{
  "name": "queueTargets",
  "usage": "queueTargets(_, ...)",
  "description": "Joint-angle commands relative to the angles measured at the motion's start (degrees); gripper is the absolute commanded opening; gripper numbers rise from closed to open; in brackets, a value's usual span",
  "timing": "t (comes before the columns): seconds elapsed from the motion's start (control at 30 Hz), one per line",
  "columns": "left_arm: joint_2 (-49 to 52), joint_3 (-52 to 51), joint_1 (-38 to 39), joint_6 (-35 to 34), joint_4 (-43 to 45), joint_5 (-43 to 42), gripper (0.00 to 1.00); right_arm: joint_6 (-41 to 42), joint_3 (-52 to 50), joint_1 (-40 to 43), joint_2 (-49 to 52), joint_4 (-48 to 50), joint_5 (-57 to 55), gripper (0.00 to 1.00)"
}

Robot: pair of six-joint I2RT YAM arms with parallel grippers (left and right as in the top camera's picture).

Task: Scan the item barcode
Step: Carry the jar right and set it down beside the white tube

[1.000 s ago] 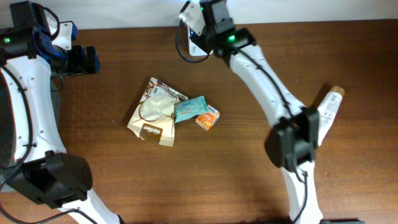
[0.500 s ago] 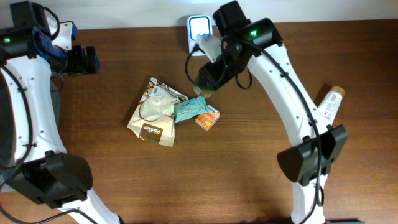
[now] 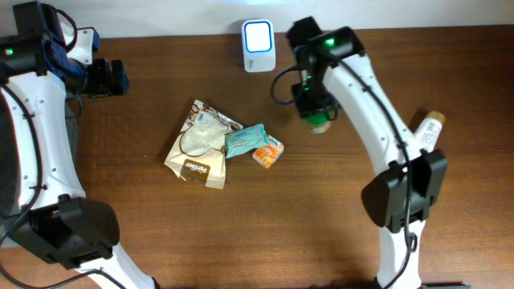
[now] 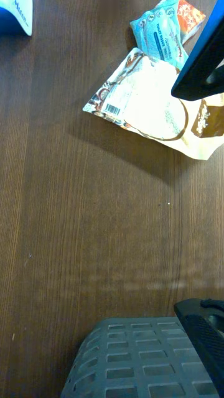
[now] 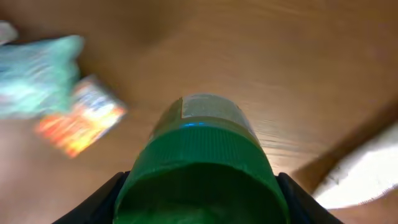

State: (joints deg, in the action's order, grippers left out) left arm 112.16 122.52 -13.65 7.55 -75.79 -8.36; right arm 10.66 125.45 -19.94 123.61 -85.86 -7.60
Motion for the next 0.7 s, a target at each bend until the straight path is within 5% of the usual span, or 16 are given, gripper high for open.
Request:
queueTargets(0.0,-0.2,0.3,-0.4,0.9,0.1,-0.6,0.99,7.0,-3.5,6.8,0.3,3.5,-5.0,0.51)
queueTargets(0.67,-0.2,0.3,-0.4,0.9,0.1,-0.6,0.99,6.1,-21.6,36.7,0.5,20.3,5.6,0.51)
